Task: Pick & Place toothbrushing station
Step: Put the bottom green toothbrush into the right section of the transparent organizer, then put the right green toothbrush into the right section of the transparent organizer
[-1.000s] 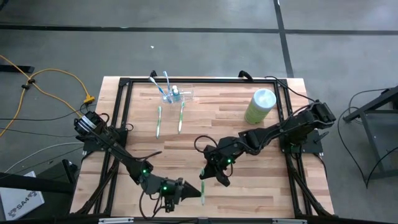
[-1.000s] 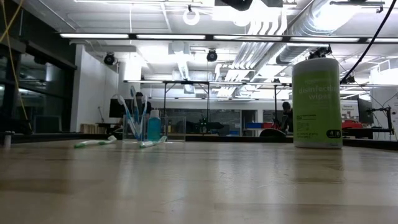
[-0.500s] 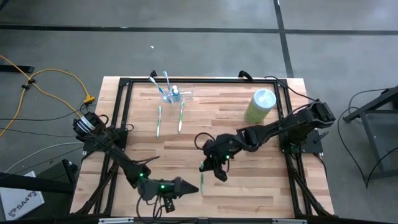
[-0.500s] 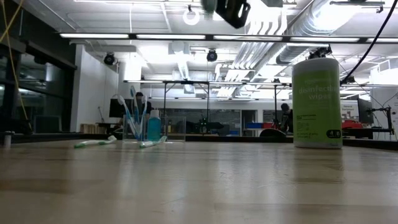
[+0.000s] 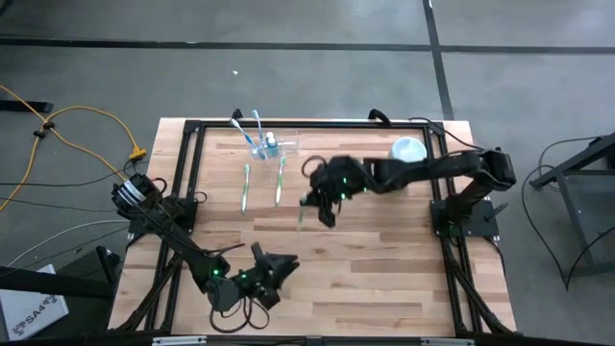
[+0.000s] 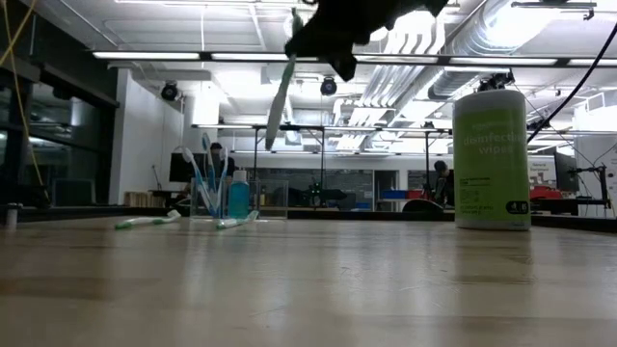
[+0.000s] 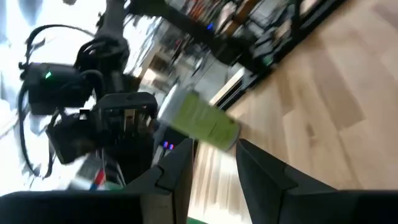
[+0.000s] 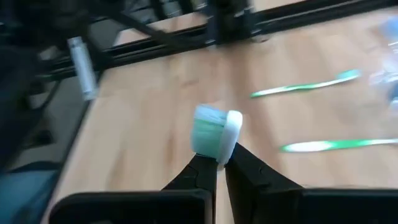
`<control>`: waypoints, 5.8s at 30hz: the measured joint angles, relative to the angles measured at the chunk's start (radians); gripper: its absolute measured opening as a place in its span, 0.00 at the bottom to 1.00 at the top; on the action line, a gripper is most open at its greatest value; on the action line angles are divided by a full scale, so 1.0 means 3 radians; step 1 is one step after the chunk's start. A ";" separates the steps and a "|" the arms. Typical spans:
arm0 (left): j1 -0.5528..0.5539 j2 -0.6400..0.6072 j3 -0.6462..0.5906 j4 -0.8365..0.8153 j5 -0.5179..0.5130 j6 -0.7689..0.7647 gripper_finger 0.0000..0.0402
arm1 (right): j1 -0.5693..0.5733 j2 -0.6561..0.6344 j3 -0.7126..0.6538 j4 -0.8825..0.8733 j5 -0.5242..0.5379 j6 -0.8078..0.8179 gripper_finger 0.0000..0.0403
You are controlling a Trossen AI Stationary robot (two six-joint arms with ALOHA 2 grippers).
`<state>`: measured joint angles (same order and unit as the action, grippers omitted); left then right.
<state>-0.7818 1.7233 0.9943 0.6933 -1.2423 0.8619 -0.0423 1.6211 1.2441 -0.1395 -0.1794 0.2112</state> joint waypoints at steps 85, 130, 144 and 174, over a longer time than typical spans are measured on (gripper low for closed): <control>-0.0131 -0.0067 -0.0053 0.0036 -0.1096 -0.1137 0.29 | -0.1866 0.1331 0.0819 0.0680 -0.0626 -0.1562 0.03; -0.0131 -0.0067 -0.0053 0.0036 -0.1095 -0.1145 0.29 | -0.1845 0.1436 0.0819 0.0863 -0.0832 -0.1305 0.07; -0.0131 -0.0067 -0.0053 0.0036 -0.1095 -0.1154 0.29 | -0.1845 0.1436 0.0818 0.0853 -0.0898 -0.1330 0.07; -0.0132 -0.0067 -0.0053 0.0036 -0.1096 -0.1243 0.29 | -0.1843 0.1437 0.0818 0.0861 -0.0675 -0.1302 0.36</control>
<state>-0.8215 1.7031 0.9783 0.7041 -1.5711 0.4889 -0.5953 2.0521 1.4895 0.1189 -0.3819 -0.1795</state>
